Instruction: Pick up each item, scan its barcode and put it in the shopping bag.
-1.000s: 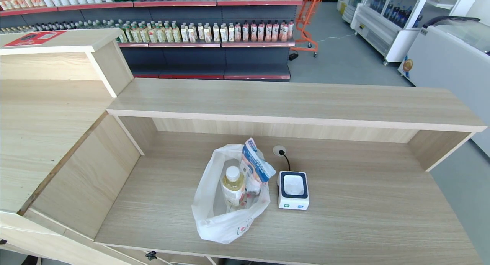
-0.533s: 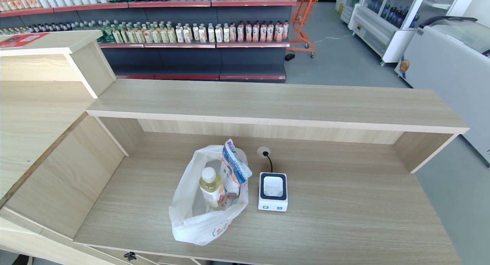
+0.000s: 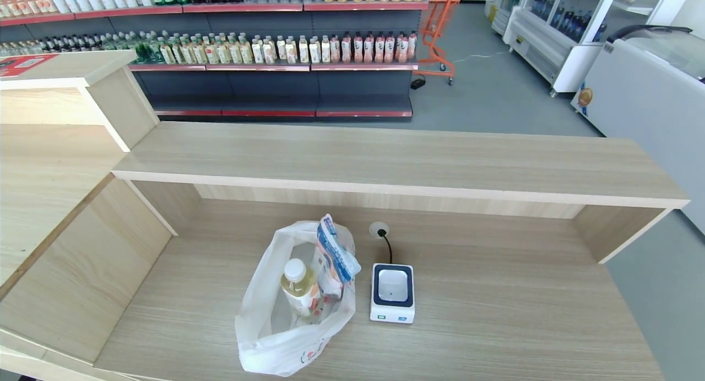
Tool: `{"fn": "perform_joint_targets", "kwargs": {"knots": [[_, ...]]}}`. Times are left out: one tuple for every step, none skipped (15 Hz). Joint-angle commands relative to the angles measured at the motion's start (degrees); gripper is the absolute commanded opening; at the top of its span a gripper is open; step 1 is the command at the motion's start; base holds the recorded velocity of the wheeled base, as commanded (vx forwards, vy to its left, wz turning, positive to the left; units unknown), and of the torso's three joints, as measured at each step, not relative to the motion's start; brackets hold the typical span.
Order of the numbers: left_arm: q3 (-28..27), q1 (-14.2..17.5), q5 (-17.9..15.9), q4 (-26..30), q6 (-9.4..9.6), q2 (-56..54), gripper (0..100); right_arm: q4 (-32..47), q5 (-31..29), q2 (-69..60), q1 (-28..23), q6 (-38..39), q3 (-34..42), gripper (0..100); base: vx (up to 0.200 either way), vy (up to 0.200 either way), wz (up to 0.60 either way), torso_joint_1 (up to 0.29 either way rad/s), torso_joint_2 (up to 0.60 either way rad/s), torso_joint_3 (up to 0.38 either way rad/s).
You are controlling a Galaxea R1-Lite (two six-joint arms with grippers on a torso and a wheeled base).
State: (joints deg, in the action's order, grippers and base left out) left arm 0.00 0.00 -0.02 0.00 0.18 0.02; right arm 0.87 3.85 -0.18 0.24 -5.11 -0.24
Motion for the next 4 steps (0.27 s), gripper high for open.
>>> {"fn": "perform_joint_targets", "kwargs": {"knots": [[0.0, 0.0, 0.0, 0.0, -0.01, 0.0, 100, 0.0, 0.0, 0.2, 0.0, 0.0, 0.0, 0, 0.000, 0.000, 0.00, 0.000, 0.00, 0.000], [0.0, 0.0, 0.0, 0.0, -0.01, 0.1, 100, 0.0, 0.0, 0.2, 0.0, 0.0, 0.0, 0, 0.000, 0.000, 0.00, 0.000, 0.00, 0.000], [0.0, 0.0, 0.0, 0.0, -0.01, 0.0, 100, 0.0, 0.0, 0.2, 0.0, -0.1, 0.0, 0, 0.000, 0.000, 0.00, 0.000, 0.00, 0.000], [0.0, 0.0, 0.0, 0.0, -0.01, 0.0, 100, 0.0, 0.0, 0.2, 0.0, 0.0, 0.0, 0, 0.000, 0.000, 0.00, 0.000, 0.00, 0.000]]}}
